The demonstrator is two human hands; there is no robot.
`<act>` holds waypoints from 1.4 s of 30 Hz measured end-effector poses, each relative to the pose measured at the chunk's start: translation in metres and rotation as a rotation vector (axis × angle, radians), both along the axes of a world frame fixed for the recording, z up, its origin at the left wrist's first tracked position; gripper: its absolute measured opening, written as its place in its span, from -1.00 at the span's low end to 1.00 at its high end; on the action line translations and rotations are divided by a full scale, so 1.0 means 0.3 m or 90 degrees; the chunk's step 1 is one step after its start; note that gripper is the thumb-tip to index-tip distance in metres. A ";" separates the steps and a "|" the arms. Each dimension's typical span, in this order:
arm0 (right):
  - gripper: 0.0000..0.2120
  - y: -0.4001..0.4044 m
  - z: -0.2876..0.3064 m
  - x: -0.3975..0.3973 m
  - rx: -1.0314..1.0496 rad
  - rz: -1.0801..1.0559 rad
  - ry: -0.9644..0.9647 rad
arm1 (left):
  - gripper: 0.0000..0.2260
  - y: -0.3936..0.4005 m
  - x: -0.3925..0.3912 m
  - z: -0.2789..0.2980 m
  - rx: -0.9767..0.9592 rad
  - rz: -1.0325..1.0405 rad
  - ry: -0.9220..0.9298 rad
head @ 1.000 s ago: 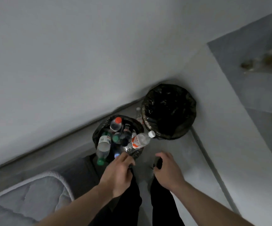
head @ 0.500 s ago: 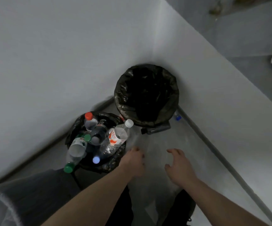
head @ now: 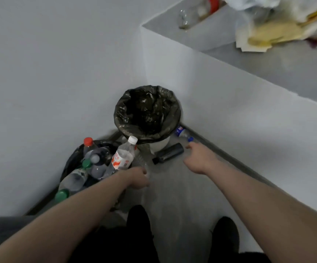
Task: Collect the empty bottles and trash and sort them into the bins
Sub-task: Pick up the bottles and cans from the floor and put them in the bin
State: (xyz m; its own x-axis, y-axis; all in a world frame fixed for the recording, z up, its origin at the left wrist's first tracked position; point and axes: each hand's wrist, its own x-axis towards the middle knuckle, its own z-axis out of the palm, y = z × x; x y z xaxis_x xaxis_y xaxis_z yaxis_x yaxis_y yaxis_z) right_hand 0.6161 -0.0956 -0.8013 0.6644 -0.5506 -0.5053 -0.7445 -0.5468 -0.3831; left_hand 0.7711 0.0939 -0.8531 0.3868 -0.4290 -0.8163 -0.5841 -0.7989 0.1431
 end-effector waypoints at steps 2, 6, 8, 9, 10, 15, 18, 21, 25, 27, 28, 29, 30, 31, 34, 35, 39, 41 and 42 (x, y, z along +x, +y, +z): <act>-0.46 0.088 0.059 -0.049 0.024 0.057 0.035 | -0.40 0.056 -0.020 0.038 0.002 0.017 -0.009; -0.42 0.121 -0.001 -0.070 0.016 0.168 0.097 | -0.32 0.091 -0.063 -0.013 0.035 0.073 0.000; -0.41 0.080 -0.070 -0.031 -0.005 0.159 0.089 | -0.35 0.072 -0.064 -0.067 0.036 0.121 0.020; -0.39 0.060 -0.102 -0.012 -0.012 0.153 0.093 | -0.34 0.064 -0.058 -0.101 0.032 0.136 0.023; -0.37 0.038 -0.139 0.007 -0.016 0.149 0.103 | -0.30 0.055 -0.051 -0.134 0.025 0.151 0.022; -0.24 -0.026 -0.366 0.100 0.004 0.126 0.124 | -0.07 -0.014 -0.012 -0.314 -0.033 0.188 -0.006; -0.19 -0.015 -0.508 0.172 0.005 0.129 0.109 | -0.11 -0.064 0.013 -0.472 -0.113 0.276 -0.047; -0.14 -0.001 -0.633 0.239 -0.004 0.168 0.113 | -0.25 -0.102 0.052 -0.602 -0.141 0.354 -0.037; -0.09 -0.017 -0.726 0.287 -0.033 0.194 0.132 | -0.30 -0.151 0.107 -0.700 -0.135 0.344 -0.068; -0.16 -0.025 -0.726 0.300 -0.085 0.184 0.162 | -0.28 -0.165 0.123 -0.711 -0.126 0.386 -0.070; -0.23 -0.027 -0.719 0.305 -0.112 0.184 0.184 | -0.30 -0.165 0.128 -0.709 -0.110 0.392 -0.067; -0.29 -0.026 -0.712 0.305 -0.131 0.189 0.206 | -0.34 -0.165 0.129 -0.692 -0.116 0.401 -0.052; -0.34 -0.026 -0.702 0.301 -0.147 0.198 0.222 | -0.40 -0.154 0.125 -0.676 -0.117 0.424 -0.039; -0.37 -0.027 -0.702 0.289 -0.157 0.206 0.232 | -0.49 -0.139 0.118 -0.674 -0.126 0.447 -0.029; -0.50 -0.027 -0.717 0.224 -0.118 0.198 0.258 | -0.80 -0.082 0.047 -0.620 -0.072 0.441 0.028; -0.54 -0.026 -0.732 0.187 -0.090 0.180 0.281 | -0.78 -0.059 0.014 -0.614 -0.051 0.425 0.048; -0.58 -0.027 -0.728 0.005 -0.061 0.188 0.316 | -0.47 0.024 -0.110 -0.572 -0.038 0.358 0.124; -0.62 -0.029 -0.695 -0.075 -0.026 0.162 0.311 | -0.65 0.072 -0.152 -0.533 -0.046 0.337 0.146; -0.63 -0.029 -0.664 -0.107 -0.001 0.145 0.316 | -0.82 0.087 -0.169 -0.489 -0.041 0.338 0.146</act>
State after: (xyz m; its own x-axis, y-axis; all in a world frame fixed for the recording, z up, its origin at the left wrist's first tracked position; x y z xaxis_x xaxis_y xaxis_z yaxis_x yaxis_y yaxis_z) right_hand 0.5841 -0.1042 -1.0004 0.4485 -0.4214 -0.7882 -0.6987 -0.7153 -0.0151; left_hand 0.7205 0.1199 -0.9998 0.3791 -0.2756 -0.8834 -0.0546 -0.9596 0.2760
